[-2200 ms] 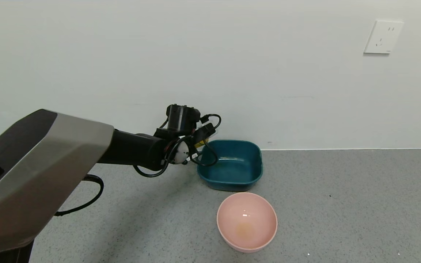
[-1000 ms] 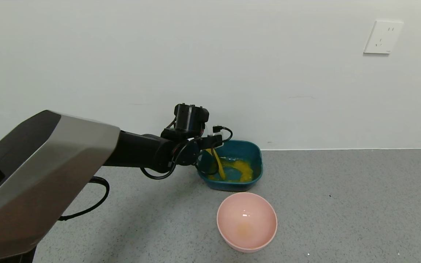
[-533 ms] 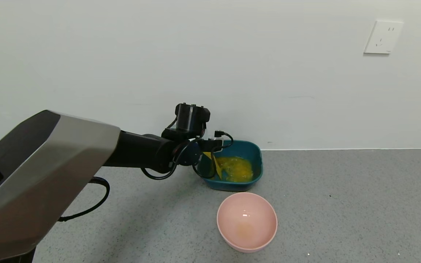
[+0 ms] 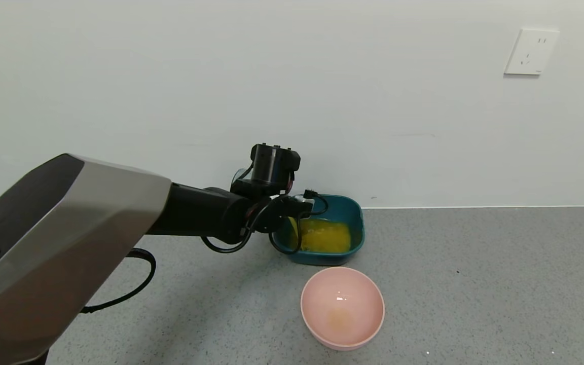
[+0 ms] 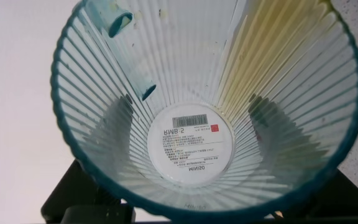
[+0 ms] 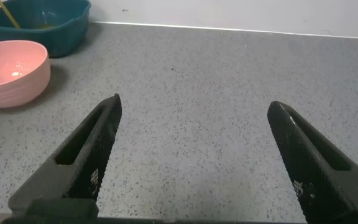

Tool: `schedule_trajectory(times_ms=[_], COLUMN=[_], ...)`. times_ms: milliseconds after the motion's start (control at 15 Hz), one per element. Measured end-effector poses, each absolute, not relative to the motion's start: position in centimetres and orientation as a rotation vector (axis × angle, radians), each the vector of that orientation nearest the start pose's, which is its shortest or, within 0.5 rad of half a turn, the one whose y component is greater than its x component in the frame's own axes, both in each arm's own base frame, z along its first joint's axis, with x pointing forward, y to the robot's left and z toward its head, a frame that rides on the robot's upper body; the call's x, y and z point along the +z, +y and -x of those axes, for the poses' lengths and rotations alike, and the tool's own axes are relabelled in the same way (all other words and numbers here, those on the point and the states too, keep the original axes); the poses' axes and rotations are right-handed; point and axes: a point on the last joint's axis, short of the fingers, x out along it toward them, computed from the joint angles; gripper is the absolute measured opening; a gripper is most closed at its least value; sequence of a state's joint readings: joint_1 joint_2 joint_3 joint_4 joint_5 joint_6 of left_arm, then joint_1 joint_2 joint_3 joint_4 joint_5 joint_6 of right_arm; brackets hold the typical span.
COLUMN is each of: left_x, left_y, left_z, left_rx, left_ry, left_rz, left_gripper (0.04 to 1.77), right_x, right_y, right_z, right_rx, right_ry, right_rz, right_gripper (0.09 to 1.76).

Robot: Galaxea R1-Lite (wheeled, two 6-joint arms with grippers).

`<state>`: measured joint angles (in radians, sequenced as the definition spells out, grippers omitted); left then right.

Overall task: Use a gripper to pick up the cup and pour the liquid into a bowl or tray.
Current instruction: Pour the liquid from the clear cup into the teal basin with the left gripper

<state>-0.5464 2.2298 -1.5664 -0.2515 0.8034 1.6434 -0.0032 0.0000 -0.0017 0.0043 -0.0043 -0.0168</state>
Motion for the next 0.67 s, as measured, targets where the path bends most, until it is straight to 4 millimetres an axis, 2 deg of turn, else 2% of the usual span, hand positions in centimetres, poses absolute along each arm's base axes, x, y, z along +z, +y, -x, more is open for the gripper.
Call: schedule_trajectory(times_ms=[333, 667], left_x=[15.08, 15.89], left_y=[-22.61, -22.76], left_z=[-39.50, -39.36], left_rx=[-0.076, -0.012], left_ry=[0.466, 0.423], left_rz=[-1.879, -1.772], left_gripper=[1.29, 1.29], right_x=[7.54, 7.55], right_y=[0.00, 0.00], right_z=[2.29, 2.29], right_rx=[-0.007, -0.007], right_ry=[0.003, 0.003], right_rz=[0.016, 0.016], right_gripper=[1.71, 1.71])
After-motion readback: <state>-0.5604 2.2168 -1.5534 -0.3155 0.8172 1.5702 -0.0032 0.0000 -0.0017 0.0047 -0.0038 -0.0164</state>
